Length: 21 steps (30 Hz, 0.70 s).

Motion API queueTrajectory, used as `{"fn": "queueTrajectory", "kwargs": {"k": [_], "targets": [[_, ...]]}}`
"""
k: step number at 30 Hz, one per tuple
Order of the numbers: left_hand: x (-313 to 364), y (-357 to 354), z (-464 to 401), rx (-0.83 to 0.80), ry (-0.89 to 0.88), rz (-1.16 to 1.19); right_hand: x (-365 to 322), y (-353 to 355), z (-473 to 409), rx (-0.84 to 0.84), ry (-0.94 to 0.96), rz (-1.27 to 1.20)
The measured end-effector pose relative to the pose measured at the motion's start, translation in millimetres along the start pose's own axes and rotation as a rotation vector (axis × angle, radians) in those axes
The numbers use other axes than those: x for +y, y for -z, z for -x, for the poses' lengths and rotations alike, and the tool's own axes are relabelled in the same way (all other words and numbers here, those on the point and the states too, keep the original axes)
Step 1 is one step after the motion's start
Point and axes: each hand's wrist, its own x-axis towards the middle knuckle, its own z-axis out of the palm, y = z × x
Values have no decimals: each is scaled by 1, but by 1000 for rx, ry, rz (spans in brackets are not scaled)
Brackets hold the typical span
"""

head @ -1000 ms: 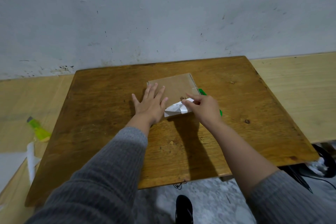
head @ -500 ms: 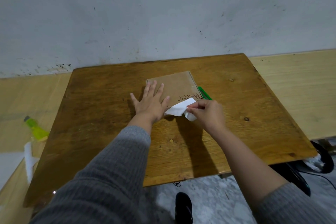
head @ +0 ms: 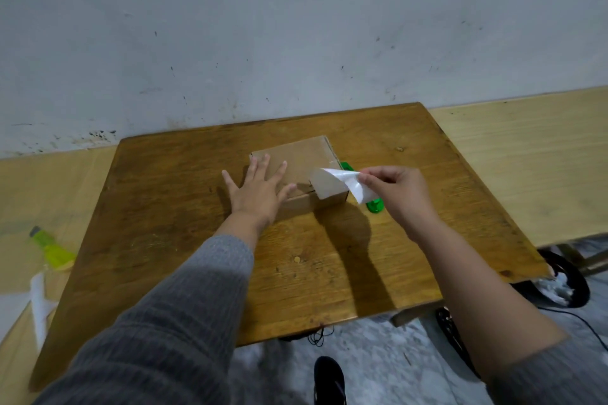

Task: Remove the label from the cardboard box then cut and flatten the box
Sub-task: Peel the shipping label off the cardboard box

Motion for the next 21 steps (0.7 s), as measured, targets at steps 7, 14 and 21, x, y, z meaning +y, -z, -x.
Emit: {"fn": "queueTrajectory", "kwargs": {"k": [7, 14, 21], "targets": [[30, 22, 5, 384, -78, 287, -31, 1, -30, 35, 89, 74], [73, 72, -9, 617, -315, 523, -51, 4, -49, -15, 206, 115], [83, 86, -8, 660, -207, 560, -59, 16, -49, -61, 242, 139]]}}
